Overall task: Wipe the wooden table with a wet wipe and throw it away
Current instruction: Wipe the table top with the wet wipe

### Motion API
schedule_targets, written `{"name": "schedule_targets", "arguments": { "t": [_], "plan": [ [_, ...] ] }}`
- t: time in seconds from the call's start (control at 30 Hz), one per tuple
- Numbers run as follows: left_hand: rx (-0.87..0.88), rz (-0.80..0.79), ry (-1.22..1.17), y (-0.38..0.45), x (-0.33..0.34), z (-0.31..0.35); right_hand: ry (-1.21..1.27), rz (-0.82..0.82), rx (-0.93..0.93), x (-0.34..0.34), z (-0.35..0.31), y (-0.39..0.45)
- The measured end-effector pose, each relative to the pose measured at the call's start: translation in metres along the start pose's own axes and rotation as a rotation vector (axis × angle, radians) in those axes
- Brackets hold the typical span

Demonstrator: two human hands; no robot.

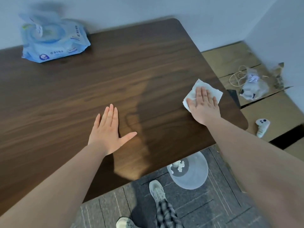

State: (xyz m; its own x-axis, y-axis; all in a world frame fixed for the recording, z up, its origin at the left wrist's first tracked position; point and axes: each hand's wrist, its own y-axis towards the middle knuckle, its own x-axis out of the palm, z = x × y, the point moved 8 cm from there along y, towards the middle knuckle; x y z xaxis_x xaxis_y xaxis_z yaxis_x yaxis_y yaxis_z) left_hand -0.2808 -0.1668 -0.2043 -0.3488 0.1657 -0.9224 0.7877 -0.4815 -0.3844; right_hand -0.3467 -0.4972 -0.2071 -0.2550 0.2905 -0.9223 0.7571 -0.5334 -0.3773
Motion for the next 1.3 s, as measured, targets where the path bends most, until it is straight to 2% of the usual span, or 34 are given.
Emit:
{"name": "schedule_targets", "arguments": {
  "t": [0.2, 0.33, 0.47, 0.73, 1.0, 1.3],
  "plan": [
    [0.018, -0.051, -0.032, 0.000, -0.003, -0.001, -0.066, -0.075, -0.055, 0.005, -0.021, -0.011],
    [0.030, -0.035, -0.090, -0.019, -0.005, -0.016, -0.078, -0.096, -0.139, 0.018, -0.070, -0.030],
    [-0.079, -0.019, -0.127, -0.064, 0.002, -0.074, -0.110, -0.099, -0.287, 0.036, -0.157, -0.054],
    [-0.452, 0.004, -0.192, -0.191, 0.050, -0.251, -0.219, -0.123, -0.654, 0.096, -0.373, -0.140],
    [-0.811, -0.067, -0.262, -0.329, 0.114, -0.403, -0.292, -0.103, -0.952, 0.158, -0.561, -0.248],
    [-0.834, -0.014, -0.392, -0.343, 0.134, -0.425, -0.355, -0.126, -1.206, 0.210, -0.699, -0.352]
  ]
}}
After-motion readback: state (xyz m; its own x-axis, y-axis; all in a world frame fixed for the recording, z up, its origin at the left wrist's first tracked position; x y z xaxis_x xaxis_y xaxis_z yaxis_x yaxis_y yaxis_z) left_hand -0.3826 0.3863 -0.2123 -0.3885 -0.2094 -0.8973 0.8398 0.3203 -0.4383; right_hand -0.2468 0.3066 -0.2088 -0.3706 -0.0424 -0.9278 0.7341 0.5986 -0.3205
